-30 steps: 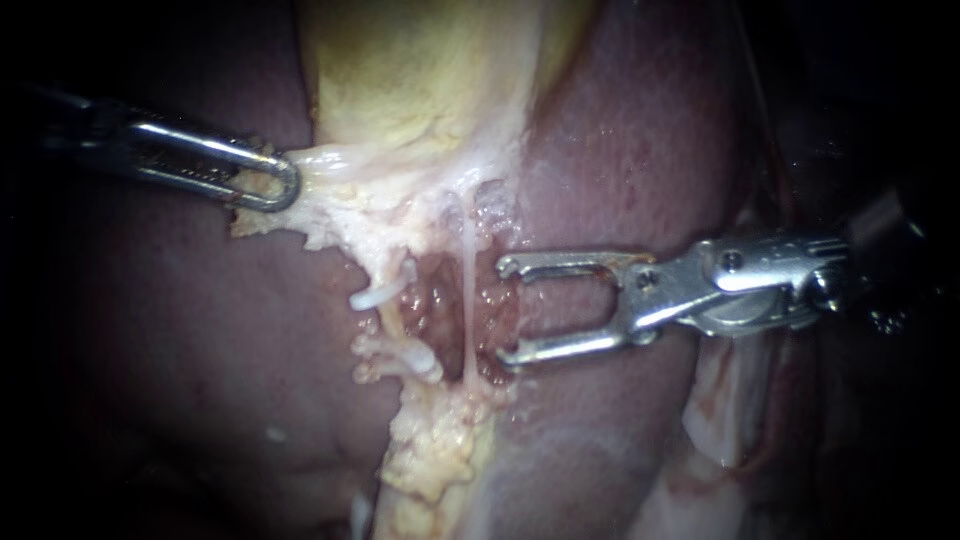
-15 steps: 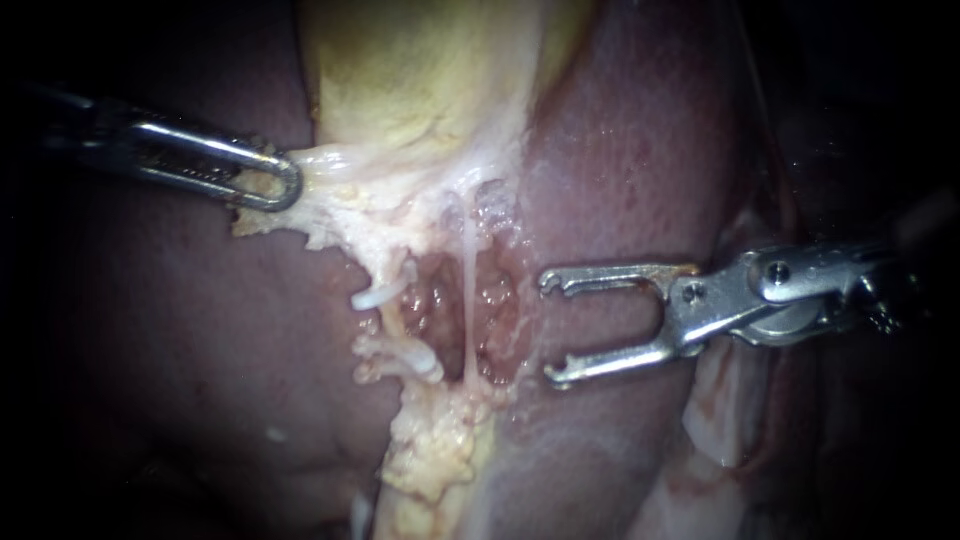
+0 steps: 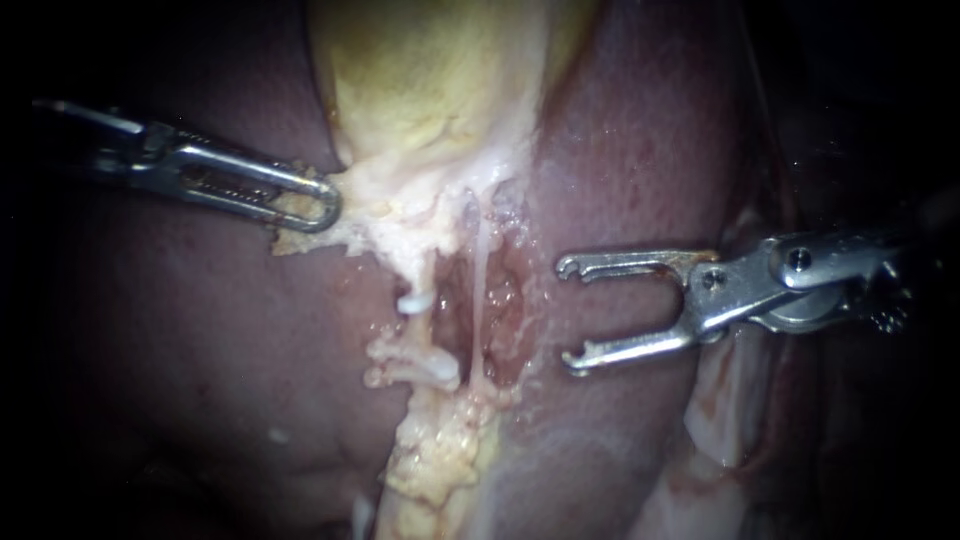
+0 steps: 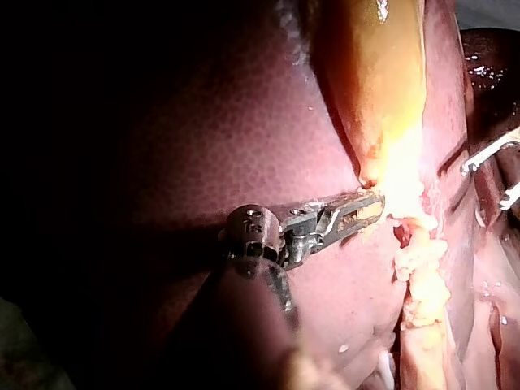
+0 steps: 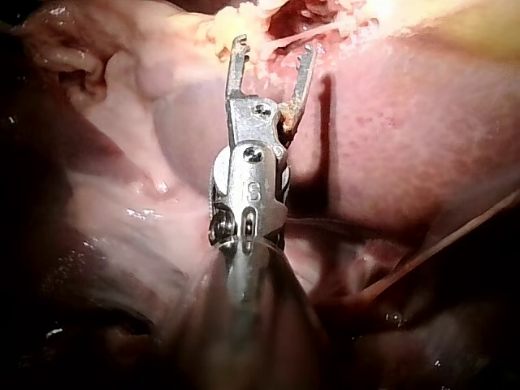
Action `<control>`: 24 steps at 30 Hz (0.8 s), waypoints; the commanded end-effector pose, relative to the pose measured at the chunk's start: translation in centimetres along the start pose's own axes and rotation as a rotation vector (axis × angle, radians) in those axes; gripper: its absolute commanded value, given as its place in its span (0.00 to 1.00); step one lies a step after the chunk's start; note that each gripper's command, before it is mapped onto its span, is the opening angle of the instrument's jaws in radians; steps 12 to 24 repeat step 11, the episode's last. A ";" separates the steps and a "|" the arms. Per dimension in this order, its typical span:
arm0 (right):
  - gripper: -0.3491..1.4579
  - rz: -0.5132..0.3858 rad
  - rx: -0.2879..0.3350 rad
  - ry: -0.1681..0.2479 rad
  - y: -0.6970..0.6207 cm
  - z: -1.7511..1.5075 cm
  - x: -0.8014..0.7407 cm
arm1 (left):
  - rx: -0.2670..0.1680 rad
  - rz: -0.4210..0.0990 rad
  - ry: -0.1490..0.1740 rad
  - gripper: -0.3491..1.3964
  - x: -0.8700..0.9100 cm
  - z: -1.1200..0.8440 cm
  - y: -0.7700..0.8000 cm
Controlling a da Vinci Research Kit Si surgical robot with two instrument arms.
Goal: Going back third clip left tube
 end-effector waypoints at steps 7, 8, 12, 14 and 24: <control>0.47 0.001 -0.001 0.000 -0.01 0.00 0.00 | -0.001 0.001 -0.002 0.00 0.00 0.03 0.00; 0.47 0.001 -0.001 0.000 -0.01 0.00 0.00 | -0.001 0.001 -0.002 0.00 0.00 0.03 0.01; 0.47 0.001 0.000 0.000 -0.02 0.00 0.01 | -0.001 0.001 -0.002 0.00 0.00 0.02 0.01; 0.47 0.001 0.000 0.000 -0.02 0.00 0.01 | -0.001 0.001 -0.002 0.00 0.00 0.02 0.01; 0.47 0.001 0.000 0.000 -0.02 0.00 0.01 | -0.001 0.001 -0.002 0.00 0.00 0.02 0.01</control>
